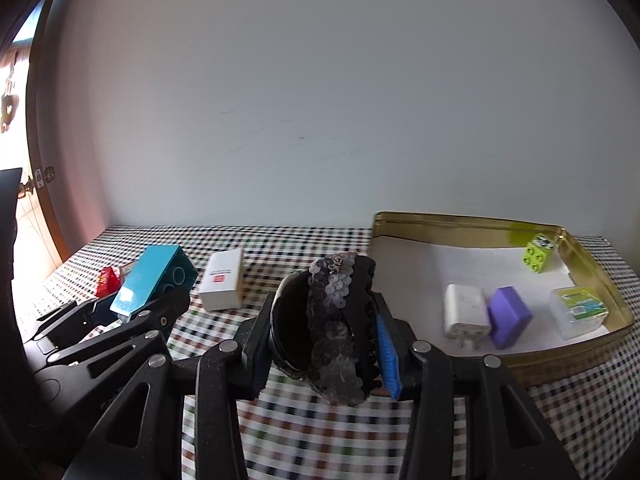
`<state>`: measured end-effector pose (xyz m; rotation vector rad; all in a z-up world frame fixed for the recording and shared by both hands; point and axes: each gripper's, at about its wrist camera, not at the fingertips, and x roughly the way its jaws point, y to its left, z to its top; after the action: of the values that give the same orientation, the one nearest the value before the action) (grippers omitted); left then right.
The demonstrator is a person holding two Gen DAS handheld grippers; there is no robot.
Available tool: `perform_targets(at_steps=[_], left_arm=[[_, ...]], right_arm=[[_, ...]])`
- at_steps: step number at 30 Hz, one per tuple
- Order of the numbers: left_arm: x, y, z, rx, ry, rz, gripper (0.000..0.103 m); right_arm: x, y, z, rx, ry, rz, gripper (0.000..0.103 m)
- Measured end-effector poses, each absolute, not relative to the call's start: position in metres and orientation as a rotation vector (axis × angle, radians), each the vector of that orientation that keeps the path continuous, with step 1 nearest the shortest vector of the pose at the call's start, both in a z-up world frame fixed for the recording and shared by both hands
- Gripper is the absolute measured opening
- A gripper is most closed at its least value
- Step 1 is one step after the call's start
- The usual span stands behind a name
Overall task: Organize rigid objects
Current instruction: 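Carry the cyan block and black pouch over the gold tin with both grippers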
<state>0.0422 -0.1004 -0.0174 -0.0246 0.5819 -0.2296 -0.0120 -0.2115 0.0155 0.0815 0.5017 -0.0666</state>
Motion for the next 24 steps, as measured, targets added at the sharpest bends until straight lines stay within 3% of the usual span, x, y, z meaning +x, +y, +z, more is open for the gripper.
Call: perform_targets(at_steps=[24], left_arm=[[0.026,-0.197,-0.012,-0.005,0.536,-0.352,0.042]], right_arm=[[-0.047,-0.305,0.022,0.059,0.447,-0.18,0.047]])
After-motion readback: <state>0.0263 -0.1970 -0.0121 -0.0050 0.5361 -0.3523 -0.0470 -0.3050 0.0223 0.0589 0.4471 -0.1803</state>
